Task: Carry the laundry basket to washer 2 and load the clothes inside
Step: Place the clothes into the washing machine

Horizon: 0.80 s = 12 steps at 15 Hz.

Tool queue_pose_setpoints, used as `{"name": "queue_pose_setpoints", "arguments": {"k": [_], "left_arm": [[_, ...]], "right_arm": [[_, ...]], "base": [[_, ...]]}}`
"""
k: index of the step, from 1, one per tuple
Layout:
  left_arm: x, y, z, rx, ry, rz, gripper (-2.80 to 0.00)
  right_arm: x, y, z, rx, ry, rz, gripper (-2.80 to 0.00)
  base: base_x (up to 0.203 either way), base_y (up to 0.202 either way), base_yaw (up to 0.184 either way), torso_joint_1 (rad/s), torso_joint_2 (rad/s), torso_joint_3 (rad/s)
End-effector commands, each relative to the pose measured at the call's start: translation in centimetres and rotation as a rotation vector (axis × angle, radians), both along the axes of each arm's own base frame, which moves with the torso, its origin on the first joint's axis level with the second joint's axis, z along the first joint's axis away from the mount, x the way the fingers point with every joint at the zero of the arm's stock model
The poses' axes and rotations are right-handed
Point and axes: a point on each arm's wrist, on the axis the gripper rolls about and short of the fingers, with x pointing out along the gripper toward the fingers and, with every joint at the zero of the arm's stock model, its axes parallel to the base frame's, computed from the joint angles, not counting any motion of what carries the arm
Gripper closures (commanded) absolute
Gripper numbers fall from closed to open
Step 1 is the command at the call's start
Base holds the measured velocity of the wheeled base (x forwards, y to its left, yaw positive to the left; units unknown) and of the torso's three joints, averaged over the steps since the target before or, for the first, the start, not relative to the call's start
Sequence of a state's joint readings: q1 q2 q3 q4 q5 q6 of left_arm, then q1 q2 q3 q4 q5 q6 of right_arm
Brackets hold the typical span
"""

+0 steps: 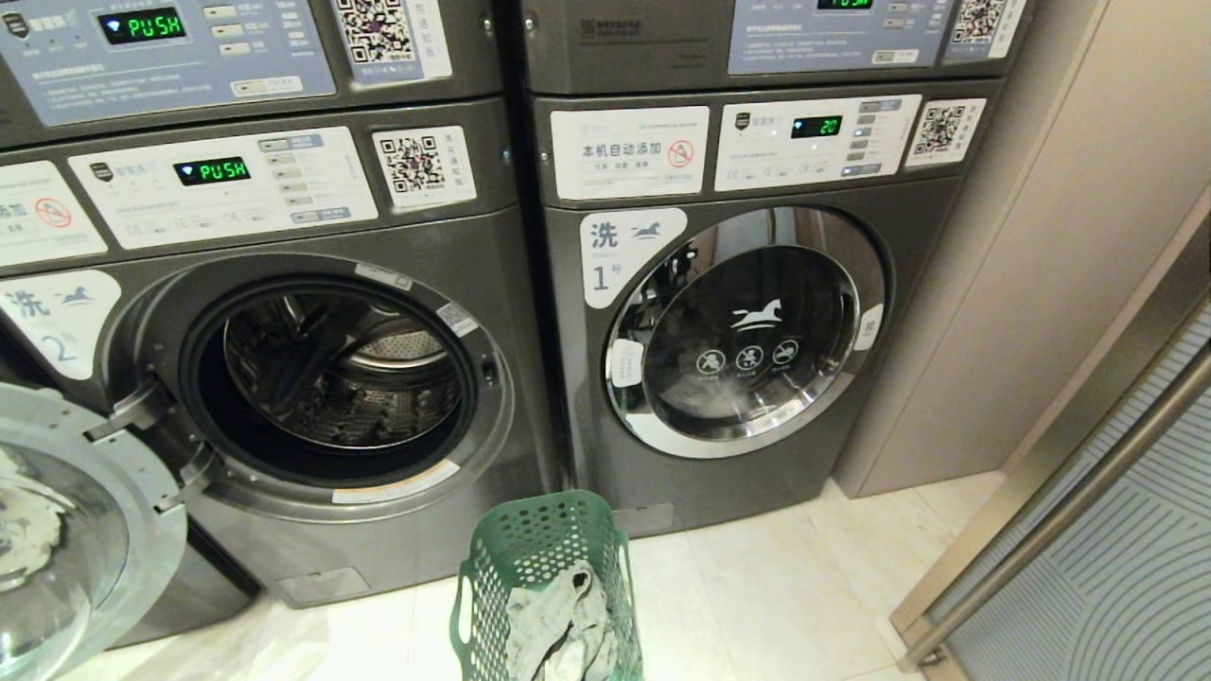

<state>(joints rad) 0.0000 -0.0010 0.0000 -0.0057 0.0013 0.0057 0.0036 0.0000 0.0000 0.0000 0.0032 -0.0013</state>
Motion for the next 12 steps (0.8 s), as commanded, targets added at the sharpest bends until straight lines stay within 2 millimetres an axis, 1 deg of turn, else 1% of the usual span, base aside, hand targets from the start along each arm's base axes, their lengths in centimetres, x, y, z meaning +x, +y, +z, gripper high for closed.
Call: {"name": "queue_pose_setpoints", "arguments": {"k": [1,12], "left_arm": [[0.02,0.00,-0.04,0.000,0.002,0.000,0.00],[0.01,0.00,0.00,-0.006,0.001,0.000,0.00]], "right_arm": [[0.01,0.00,0.00,0.000,0.002,0.002,0.00],[0.01,0.00,0.00,-0.003,0.002,0.001,0.00]], "base": [[0.000,0.195,-0.004,0.002,0.00,0.007],[0.000,0.196,-0.001,0.003,0.00,0.005]]}}
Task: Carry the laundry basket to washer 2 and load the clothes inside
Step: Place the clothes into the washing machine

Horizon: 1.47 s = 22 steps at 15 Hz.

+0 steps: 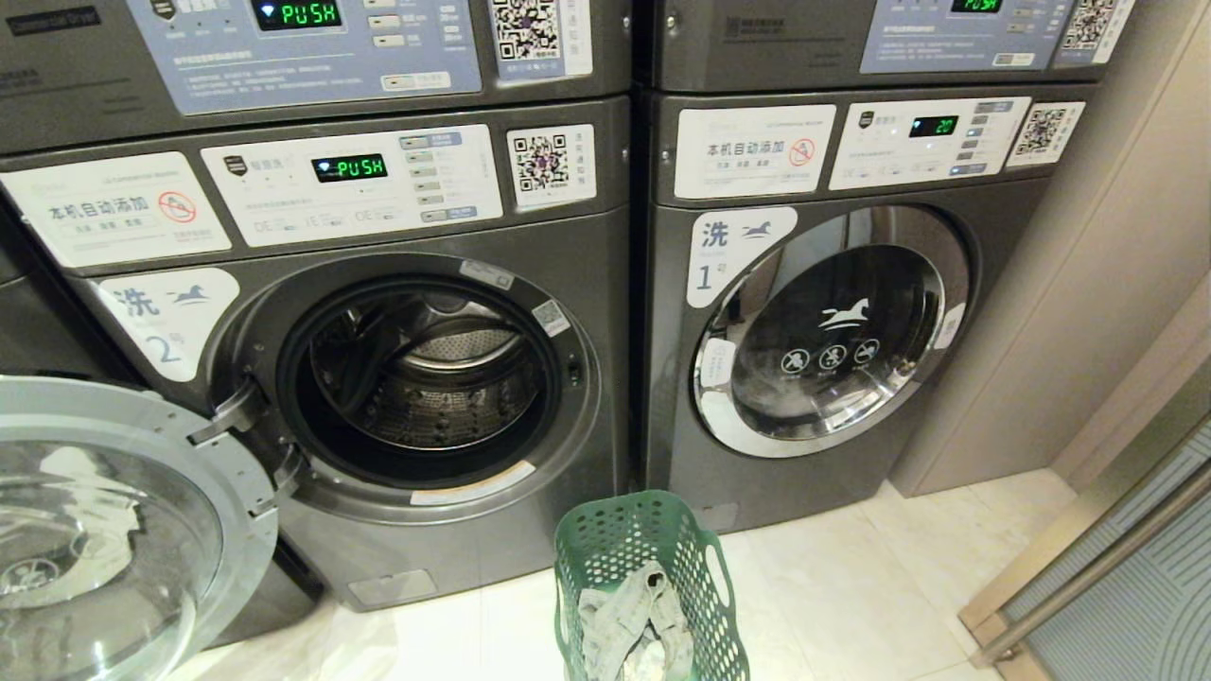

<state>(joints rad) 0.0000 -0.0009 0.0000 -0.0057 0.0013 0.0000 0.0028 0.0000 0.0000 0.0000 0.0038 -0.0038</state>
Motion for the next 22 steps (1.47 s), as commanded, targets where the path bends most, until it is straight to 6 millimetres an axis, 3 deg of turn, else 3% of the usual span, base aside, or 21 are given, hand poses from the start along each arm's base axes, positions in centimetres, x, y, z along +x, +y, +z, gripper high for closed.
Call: {"name": "queue_pose_setpoints", "arguments": {"k": [1,6,22], "left_arm": [[0.03,0.00,-0.03,0.000,0.004,0.000,0.00],[0.02,0.00,-0.05,0.000,0.004,0.000,0.00],[0.02,0.00,-0.05,-0.002,0.004,0.000,0.00]], "right_arm": [[0.01,0.00,0.00,-0.001,0.001,0.001,0.00],[0.01,0.00,0.00,-0.001,0.002,0.001,0.00],[0.01,0.00,0.00,-0.001,0.002,0.001,0.00]], "base": [[0.000,0.198,0.028,0.003,0.00,0.004],[0.001,0.060,0.049,0.002,0.00,-0.001],[0.000,-0.007,0.176,0.003,0.00,0.003]]}}
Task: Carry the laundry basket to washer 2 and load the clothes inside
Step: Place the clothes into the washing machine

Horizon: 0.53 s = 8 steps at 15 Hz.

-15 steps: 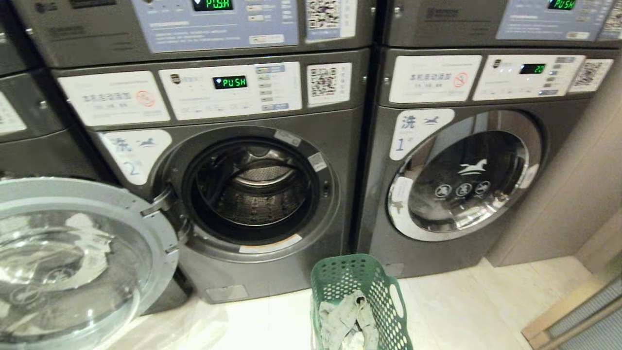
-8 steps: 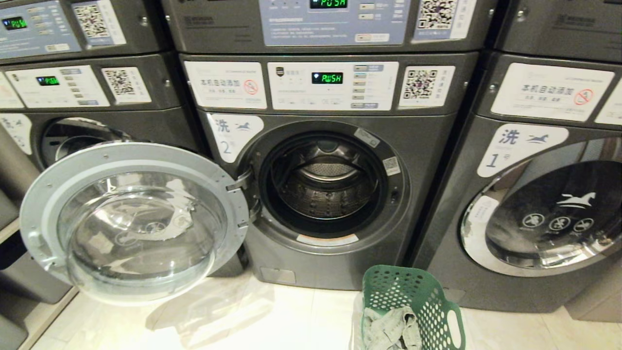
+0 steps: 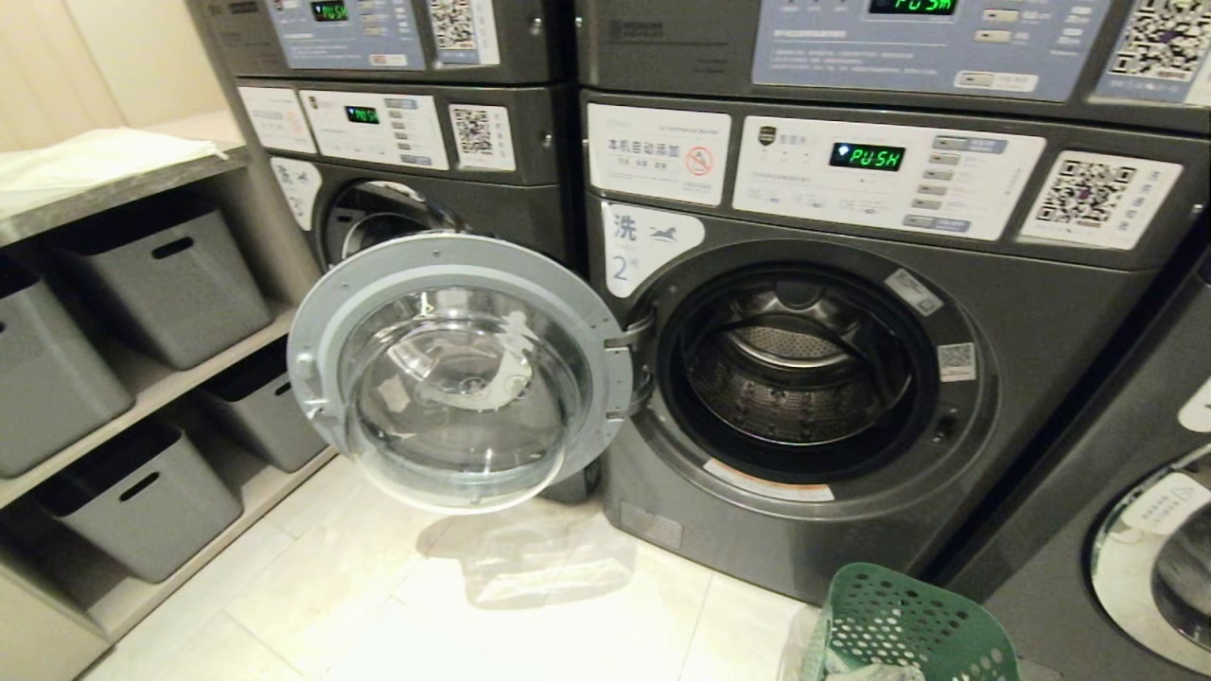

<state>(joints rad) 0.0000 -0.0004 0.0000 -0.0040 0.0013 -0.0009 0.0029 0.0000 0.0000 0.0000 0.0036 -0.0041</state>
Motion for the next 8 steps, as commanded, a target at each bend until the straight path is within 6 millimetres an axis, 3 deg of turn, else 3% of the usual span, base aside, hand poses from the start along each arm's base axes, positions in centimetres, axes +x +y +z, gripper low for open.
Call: {"name": "queue_pose_setpoints", "arguments": {"k": [1,6,8], "left_arm": [[0.02,0.00,-0.04,-0.001,0.001,0.000,0.00],[0.02,0.00,-0.04,-0.001,0.002,0.000,0.00],[0.01,0.00,-0.03,-0.001,0.001,0.000,0.00]], "right_arm": [[0.01,0.00,0.00,0.000,0.002,0.000,0.00],[0.00,0.00,0.01,0.001,0.000,0.001,0.00],[0.01,0.00,0.00,0.001,0.001,0.001,0.00]], "base": [[-0.001,-0.012,0.175,0.004,0.00,0.005],[0.000,-0.007,0.166,0.002,0.00,0.003],[0.001,0.000,0.045,-0.001,0.00,0.004]]}}
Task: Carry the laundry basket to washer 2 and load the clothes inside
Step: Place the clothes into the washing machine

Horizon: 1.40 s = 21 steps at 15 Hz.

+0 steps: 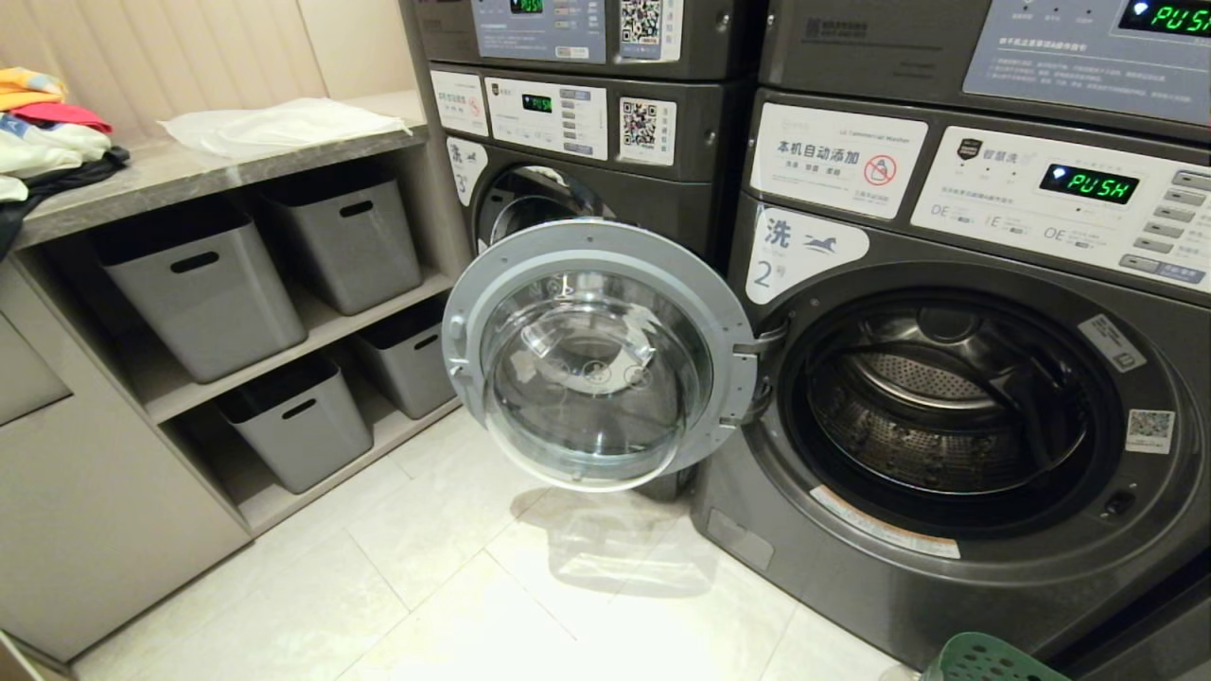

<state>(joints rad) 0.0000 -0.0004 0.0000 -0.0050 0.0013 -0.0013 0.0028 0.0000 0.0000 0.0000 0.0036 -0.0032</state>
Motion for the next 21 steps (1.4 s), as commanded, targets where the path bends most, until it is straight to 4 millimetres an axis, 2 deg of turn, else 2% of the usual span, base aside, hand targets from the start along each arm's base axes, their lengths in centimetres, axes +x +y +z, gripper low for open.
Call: {"name": "queue_pose_setpoints", "arguments": {"k": [1,7,17,21], "left_arm": [[0.01,0.00,-0.01,0.000,0.000,0.001,0.00],[0.01,0.00,-0.03,0.000,0.001,0.000,0.00],[0.02,0.00,-0.05,0.000,0.003,0.000,0.00],[0.01,0.00,-0.05,0.001,0.002,0.000,0.00]], "right_arm": [[0.01,0.00,0.00,0.000,0.002,0.000,0.00],[0.01,0.00,0.00,0.002,0.001,0.000,0.00],[0.01,0.00,0.00,0.002,0.002,0.000,0.00],[0.01,0.00,0.00,0.002,0.002,0.001,0.00]], "base": [[0.000,0.000,0.000,0.000,0.00,0.000],[0.015,0.000,-0.001,-0.001,0.00,0.000],[0.187,0.000,0.000,0.004,0.00,0.002],[0.014,0.000,0.000,0.005,0.00,0.001]]}}
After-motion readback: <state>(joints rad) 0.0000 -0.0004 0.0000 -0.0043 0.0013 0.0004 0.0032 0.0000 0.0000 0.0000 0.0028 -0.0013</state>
